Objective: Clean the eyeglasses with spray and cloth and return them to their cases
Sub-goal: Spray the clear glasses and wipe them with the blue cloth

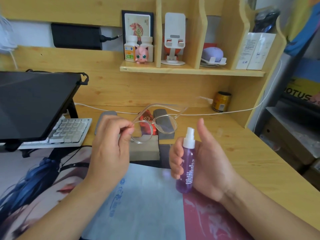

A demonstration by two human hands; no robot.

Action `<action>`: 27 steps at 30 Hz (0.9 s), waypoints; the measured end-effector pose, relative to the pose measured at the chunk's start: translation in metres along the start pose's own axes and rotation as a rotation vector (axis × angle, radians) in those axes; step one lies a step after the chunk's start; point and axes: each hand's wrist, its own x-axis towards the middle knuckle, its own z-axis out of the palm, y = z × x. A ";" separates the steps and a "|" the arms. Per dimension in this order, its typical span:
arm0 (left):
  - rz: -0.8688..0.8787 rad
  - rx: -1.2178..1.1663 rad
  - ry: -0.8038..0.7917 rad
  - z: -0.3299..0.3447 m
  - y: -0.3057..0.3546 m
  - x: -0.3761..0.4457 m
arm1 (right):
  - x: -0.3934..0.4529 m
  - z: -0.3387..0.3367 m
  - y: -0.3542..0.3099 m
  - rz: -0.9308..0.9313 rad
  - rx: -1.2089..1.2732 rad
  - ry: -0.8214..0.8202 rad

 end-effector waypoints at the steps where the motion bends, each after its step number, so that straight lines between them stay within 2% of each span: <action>1: 0.004 0.000 -0.005 0.000 0.000 0.000 | 0.002 0.000 0.001 -0.013 -0.026 0.056; 5: 0.005 -0.010 -0.013 0.000 0.003 0.000 | 0.009 -0.006 0.000 -0.118 -0.102 0.293; 7: 0.000 -0.015 -0.016 0.000 0.004 0.000 | 0.010 -0.009 -0.002 -0.163 -0.170 0.326; 9: 0.004 -0.018 -0.019 0.000 0.004 -0.001 | 0.009 -0.011 -0.002 -0.236 -0.346 0.345; 11: 0.007 -0.017 -0.022 0.000 0.003 -0.001 | 0.009 -0.011 0.000 -0.305 -0.459 0.326; 13: 0.008 -0.017 -0.020 0.000 0.003 0.000 | 0.008 -0.009 0.000 -0.317 -0.422 0.284; 17: 0.005 -0.018 -0.021 -0.001 0.002 0.000 | 0.006 -0.015 -0.001 -0.233 -0.480 0.235; 19: -0.003 -0.024 -0.021 -0.001 0.001 0.000 | 0.007 -0.020 -0.001 -0.179 -0.393 0.185; 21: -0.011 -0.016 -0.021 -0.001 0.000 0.001 | 0.008 -0.025 -0.003 -0.206 -0.305 0.142; 24: -0.029 -0.005 -0.021 -0.001 -0.001 0.001 | 0.008 -0.027 -0.005 -0.274 -0.360 0.110; 27: -0.031 -0.003 -0.027 -0.001 -0.001 0.001 | 0.006 -0.026 -0.003 -0.222 -0.389 0.046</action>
